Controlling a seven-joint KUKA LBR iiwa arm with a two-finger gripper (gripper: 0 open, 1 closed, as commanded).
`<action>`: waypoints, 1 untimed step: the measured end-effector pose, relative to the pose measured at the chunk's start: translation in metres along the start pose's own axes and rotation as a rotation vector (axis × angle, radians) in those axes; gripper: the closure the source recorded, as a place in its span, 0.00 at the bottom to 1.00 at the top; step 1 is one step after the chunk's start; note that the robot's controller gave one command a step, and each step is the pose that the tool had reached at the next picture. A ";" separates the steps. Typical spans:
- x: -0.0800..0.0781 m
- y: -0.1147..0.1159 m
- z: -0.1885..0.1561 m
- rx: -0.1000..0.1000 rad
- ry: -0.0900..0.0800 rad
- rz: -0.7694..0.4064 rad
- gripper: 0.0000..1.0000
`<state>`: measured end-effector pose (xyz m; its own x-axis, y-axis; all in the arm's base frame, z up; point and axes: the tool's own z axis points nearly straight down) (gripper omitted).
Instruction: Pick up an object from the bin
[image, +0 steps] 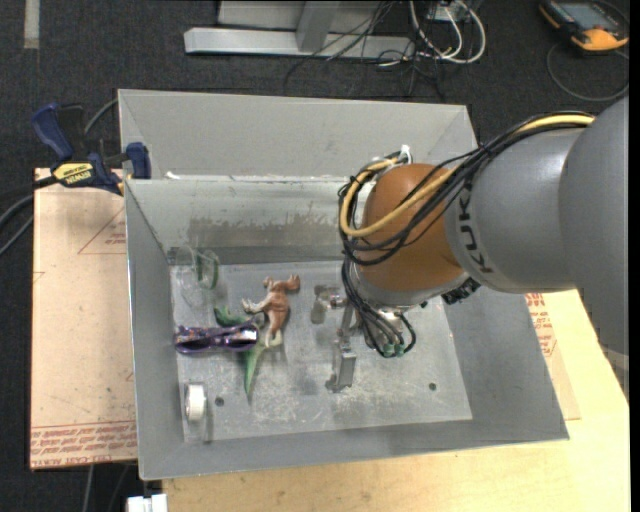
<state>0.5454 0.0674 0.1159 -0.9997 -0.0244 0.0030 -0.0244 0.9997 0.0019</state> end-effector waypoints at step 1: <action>-0.018 0.037 0.037 0.001 -0.007 -0.222 0.00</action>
Offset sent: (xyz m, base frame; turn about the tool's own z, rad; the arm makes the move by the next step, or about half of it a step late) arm 0.0419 0.0729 -0.0400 -0.0073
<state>0.5623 0.1048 0.0786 -0.9699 -0.2435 -0.0042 -0.2435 0.9699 0.0011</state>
